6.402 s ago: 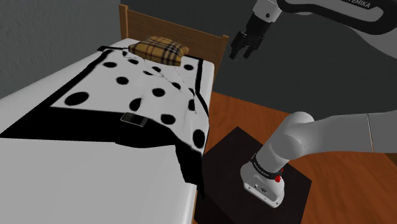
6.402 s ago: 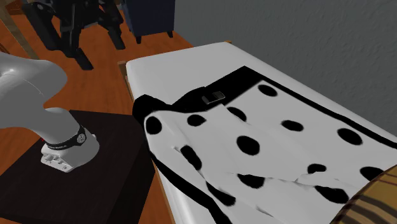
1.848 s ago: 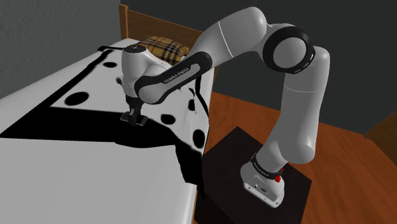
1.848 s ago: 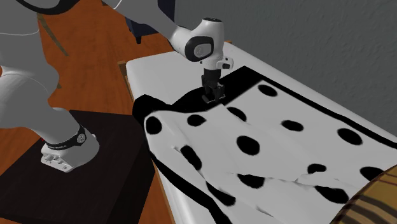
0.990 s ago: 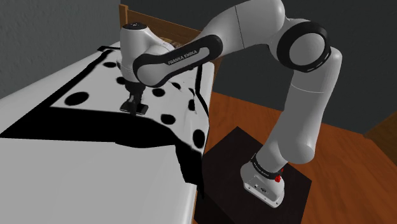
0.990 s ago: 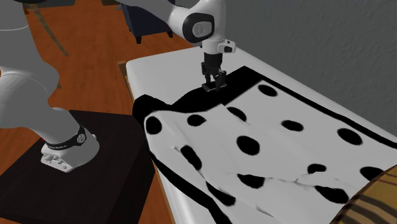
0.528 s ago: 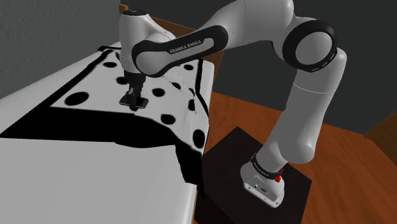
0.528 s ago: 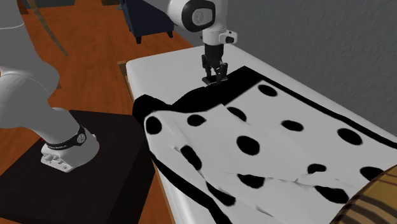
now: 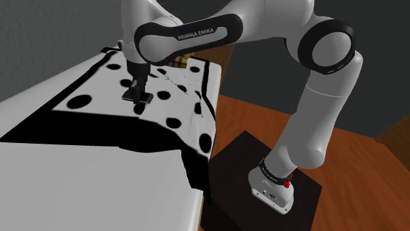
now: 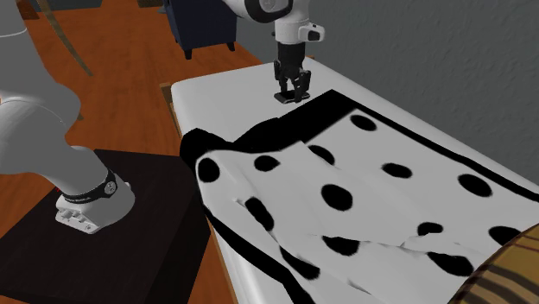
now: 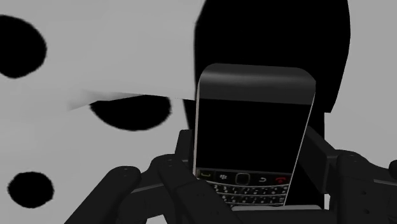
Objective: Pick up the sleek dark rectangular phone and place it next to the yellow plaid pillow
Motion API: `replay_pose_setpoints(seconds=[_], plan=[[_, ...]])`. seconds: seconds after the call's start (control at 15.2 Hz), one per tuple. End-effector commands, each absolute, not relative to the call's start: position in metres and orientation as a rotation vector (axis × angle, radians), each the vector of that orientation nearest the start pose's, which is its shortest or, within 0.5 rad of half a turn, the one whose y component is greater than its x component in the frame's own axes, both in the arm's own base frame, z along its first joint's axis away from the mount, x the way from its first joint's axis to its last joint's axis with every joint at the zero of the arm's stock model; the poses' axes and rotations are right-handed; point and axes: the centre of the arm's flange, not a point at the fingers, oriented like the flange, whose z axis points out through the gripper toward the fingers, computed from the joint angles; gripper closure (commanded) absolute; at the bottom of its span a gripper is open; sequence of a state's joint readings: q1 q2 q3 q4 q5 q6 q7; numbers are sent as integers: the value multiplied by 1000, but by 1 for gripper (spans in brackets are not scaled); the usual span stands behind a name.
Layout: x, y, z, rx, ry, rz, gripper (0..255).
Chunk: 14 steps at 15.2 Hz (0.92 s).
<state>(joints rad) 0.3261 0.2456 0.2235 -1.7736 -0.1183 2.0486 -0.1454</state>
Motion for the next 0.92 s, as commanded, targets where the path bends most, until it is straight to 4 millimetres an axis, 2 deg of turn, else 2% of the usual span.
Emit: replay_pose_setpoints(seconds=[0.0,0.53,0.86], plan=[[545,314,438,-2969,-1152,-73,255],[545,314,478,-2969,-1152,-73,255],[565,251,478,-2969,-1152,-73,255]])
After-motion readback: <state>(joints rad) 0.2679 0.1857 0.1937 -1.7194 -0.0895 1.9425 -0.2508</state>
